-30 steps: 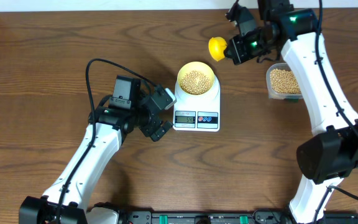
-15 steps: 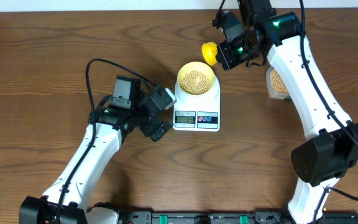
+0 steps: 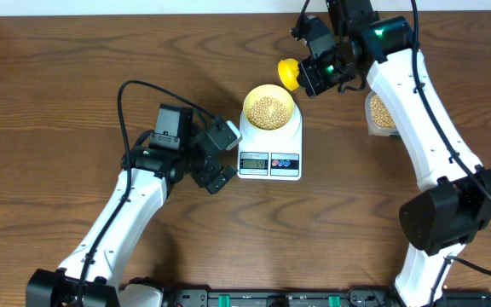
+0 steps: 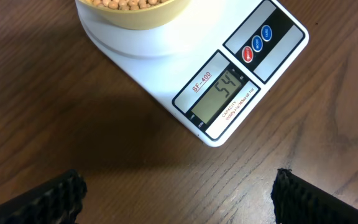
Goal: Scoop item into bowl and weigh 50g on scale
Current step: 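Raise the scoop and hold it beside the yellow bowl, right gripper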
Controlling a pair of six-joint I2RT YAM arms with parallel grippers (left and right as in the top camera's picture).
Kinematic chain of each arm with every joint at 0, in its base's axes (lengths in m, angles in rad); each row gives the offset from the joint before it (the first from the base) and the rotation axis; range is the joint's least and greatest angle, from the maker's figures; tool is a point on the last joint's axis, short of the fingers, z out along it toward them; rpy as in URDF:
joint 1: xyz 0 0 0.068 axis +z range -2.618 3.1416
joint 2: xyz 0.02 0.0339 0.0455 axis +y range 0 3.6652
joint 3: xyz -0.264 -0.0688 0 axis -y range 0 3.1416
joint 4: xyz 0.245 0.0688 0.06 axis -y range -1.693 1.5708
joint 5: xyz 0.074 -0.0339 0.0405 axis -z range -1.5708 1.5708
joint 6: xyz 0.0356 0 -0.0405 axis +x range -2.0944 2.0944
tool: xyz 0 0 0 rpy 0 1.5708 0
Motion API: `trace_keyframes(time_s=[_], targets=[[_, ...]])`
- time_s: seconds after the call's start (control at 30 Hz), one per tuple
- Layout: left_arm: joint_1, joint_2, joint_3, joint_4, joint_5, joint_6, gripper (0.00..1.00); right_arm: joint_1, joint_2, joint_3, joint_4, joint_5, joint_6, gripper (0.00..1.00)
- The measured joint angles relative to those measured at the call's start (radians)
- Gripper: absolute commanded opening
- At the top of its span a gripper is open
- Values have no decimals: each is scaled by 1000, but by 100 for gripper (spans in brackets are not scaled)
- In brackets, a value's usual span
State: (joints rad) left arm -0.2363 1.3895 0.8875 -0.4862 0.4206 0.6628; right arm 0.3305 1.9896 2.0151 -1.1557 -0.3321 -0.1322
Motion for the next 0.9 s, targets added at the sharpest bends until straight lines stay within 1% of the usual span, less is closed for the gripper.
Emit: trace_keyframes(time_s=[0.6, 0.9], targets=[[0, 0, 0, 0, 0, 0, 98, 0, 0, 0, 1, 0, 0, 1], [0, 0, 0, 0, 0, 0, 98, 0, 0, 0, 42, 9, -19, 1]])
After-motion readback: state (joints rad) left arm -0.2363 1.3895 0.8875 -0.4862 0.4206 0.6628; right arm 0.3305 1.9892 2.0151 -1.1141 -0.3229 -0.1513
